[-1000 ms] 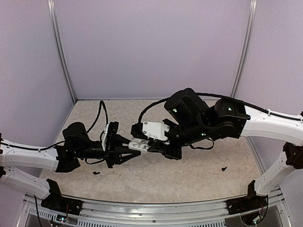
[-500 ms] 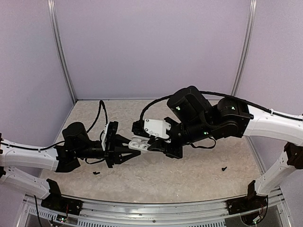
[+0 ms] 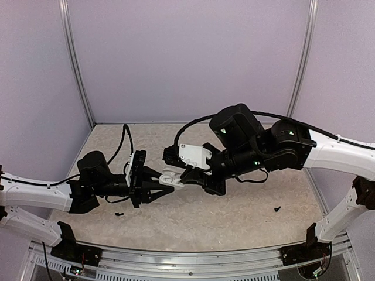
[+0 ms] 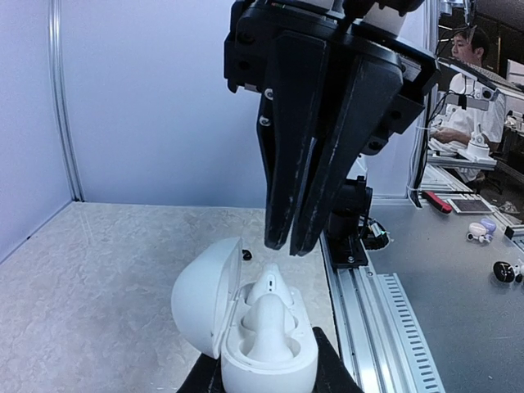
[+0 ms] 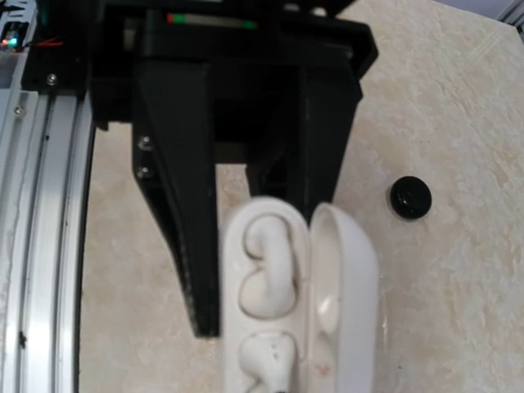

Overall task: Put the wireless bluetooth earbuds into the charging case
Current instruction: Insert the right earbud into the right side groove of the charging case.

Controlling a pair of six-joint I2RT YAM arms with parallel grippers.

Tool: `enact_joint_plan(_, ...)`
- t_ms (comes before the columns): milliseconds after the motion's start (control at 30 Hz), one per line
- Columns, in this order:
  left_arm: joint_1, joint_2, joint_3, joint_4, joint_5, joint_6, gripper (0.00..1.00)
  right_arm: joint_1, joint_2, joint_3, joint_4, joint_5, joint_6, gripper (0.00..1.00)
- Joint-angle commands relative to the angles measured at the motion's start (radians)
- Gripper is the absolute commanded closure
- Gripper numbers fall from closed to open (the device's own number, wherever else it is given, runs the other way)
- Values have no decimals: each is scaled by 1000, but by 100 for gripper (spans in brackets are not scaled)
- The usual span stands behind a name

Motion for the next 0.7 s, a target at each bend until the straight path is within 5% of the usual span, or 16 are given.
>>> enact_joint_plan(0,-6,-2,25,42,15,-16,88,8,3,-13,30,-17,12,93)
enact_joint_plan(433,-7,-11,23,43,18,-19,88,5,18,-60,37,-1,22,96)
enact_joint_plan(667,-7,-7,26,42,8,-22,88,5,-33,-38,63,4,24,85)
